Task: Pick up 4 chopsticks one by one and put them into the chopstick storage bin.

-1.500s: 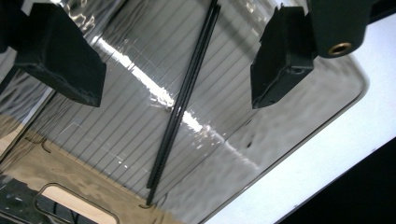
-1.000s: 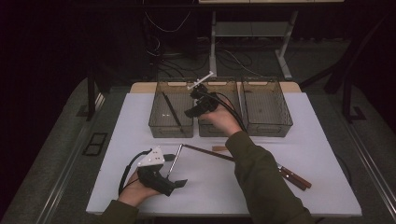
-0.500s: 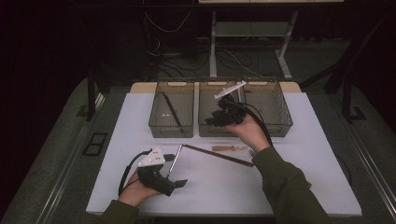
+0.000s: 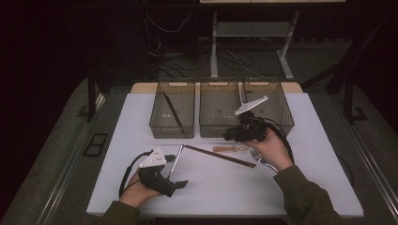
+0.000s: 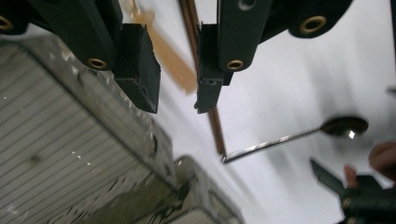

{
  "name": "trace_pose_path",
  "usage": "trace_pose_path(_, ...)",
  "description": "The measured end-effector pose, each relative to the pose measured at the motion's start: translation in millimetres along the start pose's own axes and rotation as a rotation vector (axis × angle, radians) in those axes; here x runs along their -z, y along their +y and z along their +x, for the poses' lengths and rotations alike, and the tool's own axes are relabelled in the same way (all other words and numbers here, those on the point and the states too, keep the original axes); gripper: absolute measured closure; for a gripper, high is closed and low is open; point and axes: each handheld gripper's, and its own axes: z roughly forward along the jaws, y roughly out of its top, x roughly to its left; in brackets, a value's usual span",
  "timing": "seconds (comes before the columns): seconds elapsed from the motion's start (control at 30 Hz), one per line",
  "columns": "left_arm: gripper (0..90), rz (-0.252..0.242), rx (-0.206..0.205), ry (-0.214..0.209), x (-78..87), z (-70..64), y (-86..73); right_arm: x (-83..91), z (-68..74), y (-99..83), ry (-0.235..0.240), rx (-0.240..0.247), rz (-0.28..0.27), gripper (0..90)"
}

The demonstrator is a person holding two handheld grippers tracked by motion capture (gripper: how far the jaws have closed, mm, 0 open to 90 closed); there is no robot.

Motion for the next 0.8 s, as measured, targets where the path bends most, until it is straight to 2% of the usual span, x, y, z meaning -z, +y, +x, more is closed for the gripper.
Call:
trace_pose_path(0.2, 0.0, 0.005, -0.003, 0.002, -0.6, 0.2, -0.3, 9.4, 1.3, -22.0, 0.016, -0.016, -0.009, 68.4)
trace_pose_path(0.57, 0.0, 0.017, -0.009, 0.001, -1.1, 0.7, -0.6, 20.2, 1.0, -59.5, 0.003, -0.005, -0.023, 69.6)
trace_pose_path(0.63, 0.0, 0.018, -0.009, 0.002, -1.2, 0.7, -0.9, 22.0, 1.6, -65.5, -0.007, 0.000, -0.017, 70.6)
trace_pose_path(0.8, 0.0, 0.025, -0.015, -0.001, -1.9, 0.3, -0.7, 20.9, -1.3, -80.7, 0.004, -0.009, 0.005, 74.0)
